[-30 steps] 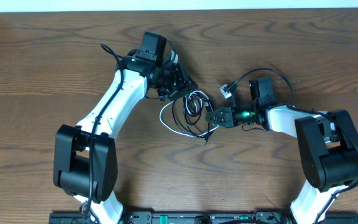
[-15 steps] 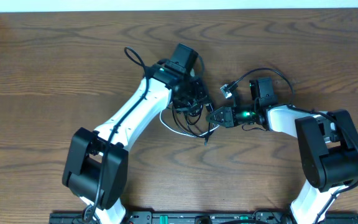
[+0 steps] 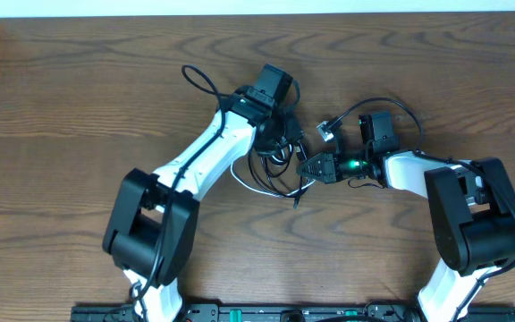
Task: Untangle cables
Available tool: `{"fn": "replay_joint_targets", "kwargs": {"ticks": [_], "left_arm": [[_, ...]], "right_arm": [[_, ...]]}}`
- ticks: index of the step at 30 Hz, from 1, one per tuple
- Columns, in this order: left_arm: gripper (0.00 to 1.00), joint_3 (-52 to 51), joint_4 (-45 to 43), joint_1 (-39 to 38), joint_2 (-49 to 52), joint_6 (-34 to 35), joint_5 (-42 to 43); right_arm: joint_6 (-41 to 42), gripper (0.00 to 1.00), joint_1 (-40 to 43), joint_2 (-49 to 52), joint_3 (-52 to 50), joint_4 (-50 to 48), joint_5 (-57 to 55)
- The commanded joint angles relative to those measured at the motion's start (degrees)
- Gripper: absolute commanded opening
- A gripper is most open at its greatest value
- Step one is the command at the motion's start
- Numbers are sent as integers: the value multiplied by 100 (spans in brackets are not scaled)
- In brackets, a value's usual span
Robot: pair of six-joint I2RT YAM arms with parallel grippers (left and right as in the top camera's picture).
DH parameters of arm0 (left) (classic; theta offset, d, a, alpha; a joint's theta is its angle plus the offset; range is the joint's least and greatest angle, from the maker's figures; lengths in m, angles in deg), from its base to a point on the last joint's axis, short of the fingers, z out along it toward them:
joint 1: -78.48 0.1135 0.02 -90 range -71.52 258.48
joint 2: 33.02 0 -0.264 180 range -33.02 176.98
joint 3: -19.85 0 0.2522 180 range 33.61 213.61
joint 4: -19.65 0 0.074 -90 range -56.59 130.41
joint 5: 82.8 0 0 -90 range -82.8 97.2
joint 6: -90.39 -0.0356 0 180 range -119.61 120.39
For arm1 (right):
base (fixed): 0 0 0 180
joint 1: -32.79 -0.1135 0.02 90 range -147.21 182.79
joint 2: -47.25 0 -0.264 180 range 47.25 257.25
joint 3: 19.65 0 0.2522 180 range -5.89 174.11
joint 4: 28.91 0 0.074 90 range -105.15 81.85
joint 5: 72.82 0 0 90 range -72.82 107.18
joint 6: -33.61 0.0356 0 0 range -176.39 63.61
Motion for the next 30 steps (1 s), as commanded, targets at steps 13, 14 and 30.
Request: {"fn": "replay_joint_targets", "kwargs": {"ticks": [13, 14, 30], "left_arm": [[7, -17, -498, 15, 289, 13, -210], [7, -17, -485, 15, 289, -15, -330], [8, 105, -516, 461, 166, -614, 1279]], "right_arm": [[-48, 16, -17, 15, -9, 2, 109], [-48, 17, -15, 15, -9, 2, 109], [-48, 50, 424, 15, -9, 0, 632]]}}
